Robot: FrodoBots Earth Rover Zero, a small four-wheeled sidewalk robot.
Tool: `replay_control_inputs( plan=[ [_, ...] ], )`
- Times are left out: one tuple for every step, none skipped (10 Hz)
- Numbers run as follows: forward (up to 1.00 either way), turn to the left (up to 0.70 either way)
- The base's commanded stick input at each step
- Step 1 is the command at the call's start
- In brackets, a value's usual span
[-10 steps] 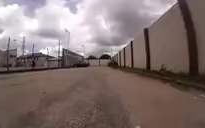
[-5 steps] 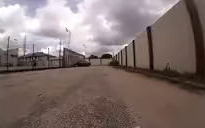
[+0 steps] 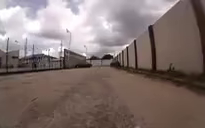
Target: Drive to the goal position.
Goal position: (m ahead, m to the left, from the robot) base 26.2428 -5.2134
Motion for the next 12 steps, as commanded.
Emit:
replay_control_inputs(
  plan=[
    [0.50,-0.51],
    [0.50,-0.30],
    [0.50,-0.02],
    [0.50,-0.01],
    [0.50,-0.01],
    [0.50,-0.01],
    [0.50,-0.01],
    [0.50,-0.01],
    [0.50,-0.01],
    [0.50,-0.01],
    [0.50,-0.01],
    [0.50,-0.01]
  ],
)
